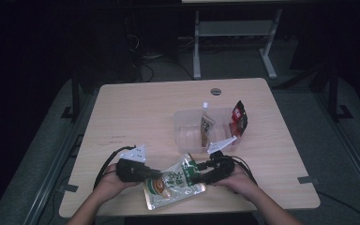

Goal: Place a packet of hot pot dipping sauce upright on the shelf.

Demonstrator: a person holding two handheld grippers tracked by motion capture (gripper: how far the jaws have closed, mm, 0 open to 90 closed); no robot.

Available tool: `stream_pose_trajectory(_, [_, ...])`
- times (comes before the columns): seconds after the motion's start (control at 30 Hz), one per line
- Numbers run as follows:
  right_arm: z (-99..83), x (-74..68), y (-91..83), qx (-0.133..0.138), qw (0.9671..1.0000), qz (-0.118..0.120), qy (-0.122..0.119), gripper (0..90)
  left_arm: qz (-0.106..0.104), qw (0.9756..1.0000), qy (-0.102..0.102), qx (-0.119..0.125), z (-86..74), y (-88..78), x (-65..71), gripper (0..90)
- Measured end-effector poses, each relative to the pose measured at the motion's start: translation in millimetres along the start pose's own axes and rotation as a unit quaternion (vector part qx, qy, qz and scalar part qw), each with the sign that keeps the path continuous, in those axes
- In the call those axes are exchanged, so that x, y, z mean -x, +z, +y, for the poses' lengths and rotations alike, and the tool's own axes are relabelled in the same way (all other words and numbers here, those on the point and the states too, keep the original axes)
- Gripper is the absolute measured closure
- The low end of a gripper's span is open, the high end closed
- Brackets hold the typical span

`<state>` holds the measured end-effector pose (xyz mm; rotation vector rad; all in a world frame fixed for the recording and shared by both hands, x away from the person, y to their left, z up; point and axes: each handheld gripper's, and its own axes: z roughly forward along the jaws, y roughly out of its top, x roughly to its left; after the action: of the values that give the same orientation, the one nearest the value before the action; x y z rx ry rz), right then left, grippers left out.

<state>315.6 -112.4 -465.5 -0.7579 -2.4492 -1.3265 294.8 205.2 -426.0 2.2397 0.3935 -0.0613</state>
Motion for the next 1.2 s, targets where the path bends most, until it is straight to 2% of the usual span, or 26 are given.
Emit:
stream_pose_trajectory(0.17, [1.7, -1.9, -0.5, 0.01, 0.9998, 0.017, 0.007, 39.9, -0.005, 0.9999, 0.003, 0.013, 2.5, -1.3, 2.7, 89.9])
stream_pose_trajectory(0.33, [0.8, -1.4, -0.9, 0.016, 0.9995, 0.022, 0.014, 50.6, -0.004, 0.9998, 0.007, 0.019, 4.6, -1.4, 4.5, 89.8])
stream_pose_trajectory(0.43, [1.3, -1.7, -2.3, 0.022, 0.9988, 0.035, 0.026, 55.3, -0.006, 0.9997, 0.007, 0.021, 5.5, -1.1, 5.1, 89.8])
stream_pose_trajectory(0.63, [2.2, -1.1, -6.4, 0.035, 0.9976, 0.05, 0.033, 67.9, -0.001, 0.9996, 0.006, 0.027, 5.1, -2.1, 4.1, 89.8])
stream_pose_trajectory(0.77, [3.5, -4.8, -6.9, 0.03, 0.9977, 0.056, 0.024, 78.5, -0.001, 0.9996, 0.004, 0.026, 5.8, -1.6, 4.8, 89.8])
stream_pose_trajectory(0.83, [4.5, -8.6, -6.4, 0.024, 0.998, 0.057, 0.008, 83.7, 0.001, 0.9997, 0.009, 0.025, 6.5, -0.5, 4.8, 89.8])
stream_pose_trajectory(1.03, [6.5, -13.8, -7.3, 0.023, 0.9983, 0.052, -0.011, 88.0, 0.003, 0.9994, 0.007, 0.033, 6.1, -1.4, 4.8, 89.6])
stream_pose_trajectory(1.2, [6.8, -14.4, -9.5, 0.029, 0.998, 0.056, -0.004, 89.0, 0.006, 0.9993, 0.009, 0.035, 7.8, -1.5, 5.6, 89.6])
